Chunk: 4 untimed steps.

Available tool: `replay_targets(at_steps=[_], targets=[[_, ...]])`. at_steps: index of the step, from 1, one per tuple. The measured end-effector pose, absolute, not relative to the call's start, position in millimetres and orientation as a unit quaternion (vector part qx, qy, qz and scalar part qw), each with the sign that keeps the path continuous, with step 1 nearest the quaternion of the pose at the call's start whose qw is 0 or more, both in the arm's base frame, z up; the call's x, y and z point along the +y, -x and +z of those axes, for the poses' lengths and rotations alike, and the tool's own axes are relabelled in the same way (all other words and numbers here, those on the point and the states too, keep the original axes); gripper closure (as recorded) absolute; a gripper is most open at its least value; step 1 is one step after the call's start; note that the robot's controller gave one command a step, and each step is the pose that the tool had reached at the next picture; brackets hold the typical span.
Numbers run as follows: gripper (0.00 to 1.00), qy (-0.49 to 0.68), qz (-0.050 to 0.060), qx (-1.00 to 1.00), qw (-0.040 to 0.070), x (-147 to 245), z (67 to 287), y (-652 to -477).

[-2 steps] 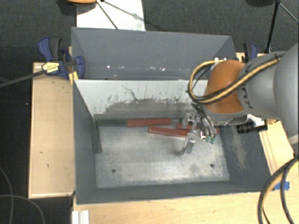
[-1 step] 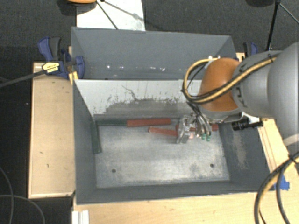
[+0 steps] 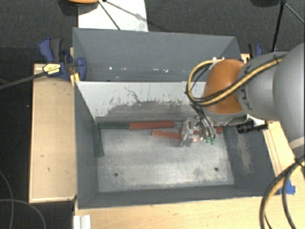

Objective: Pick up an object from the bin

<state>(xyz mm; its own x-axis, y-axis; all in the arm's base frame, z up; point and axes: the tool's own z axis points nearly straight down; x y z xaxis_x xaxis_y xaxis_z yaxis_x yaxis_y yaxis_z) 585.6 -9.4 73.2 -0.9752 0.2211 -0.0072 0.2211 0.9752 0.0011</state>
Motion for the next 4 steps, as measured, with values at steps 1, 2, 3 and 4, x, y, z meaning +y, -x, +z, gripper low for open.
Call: replay_targets(at_steps=[1,2,3,4], targets=[[1.0,-0.118,0.0,0.993,-0.002,-20,134,-575.8],[0.0,-0.114,0.0,0.994,0.002,-21,189,-574.5],[0.0,-0.113,0.0,0.994,0.001,-21,179,-573.2],[0.0,-0.066,0.0,0.998,0.004,-19,122,-580.6]])
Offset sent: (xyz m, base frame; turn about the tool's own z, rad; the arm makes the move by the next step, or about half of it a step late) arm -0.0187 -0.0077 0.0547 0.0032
